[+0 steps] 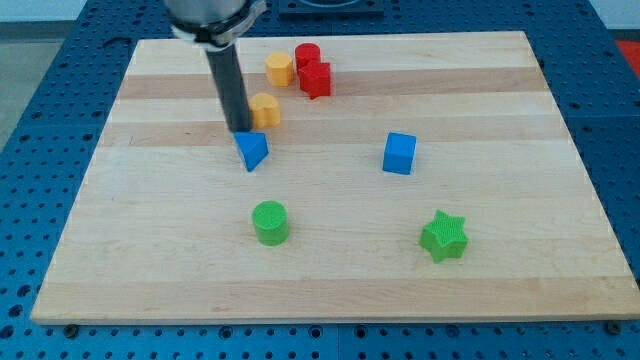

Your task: Move yellow heart closer to yellow hexagon

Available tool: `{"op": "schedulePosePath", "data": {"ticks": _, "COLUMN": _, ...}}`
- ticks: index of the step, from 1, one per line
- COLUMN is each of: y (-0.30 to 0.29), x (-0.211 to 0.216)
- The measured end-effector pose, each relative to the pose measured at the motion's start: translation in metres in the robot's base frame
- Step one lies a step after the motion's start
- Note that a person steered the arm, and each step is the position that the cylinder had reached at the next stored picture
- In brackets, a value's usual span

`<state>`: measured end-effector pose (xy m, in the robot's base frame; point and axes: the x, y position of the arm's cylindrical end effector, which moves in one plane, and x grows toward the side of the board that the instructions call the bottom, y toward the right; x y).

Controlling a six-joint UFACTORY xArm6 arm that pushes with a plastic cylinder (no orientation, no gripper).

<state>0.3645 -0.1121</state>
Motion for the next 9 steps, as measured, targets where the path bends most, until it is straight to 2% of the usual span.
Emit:
{"op": "schedulePosePath", "data": {"ticks": 1, "y": 0.025, "x": -0.028}}
{"op": "schedulePosePath", "data": {"ticks": 4, "y": 0.028, "x": -0.001}}
{"op": "schedulePosePath", "data": {"ticks": 5, "y": 0.048, "x": 0.003}}
{"op": "schedulePosePath", "data": {"ticks": 8, "y": 0.048, "x": -0.039}}
{"op": "schedulePosePath", "data": {"ticks": 9, "y": 0.048, "x": -0.041}}
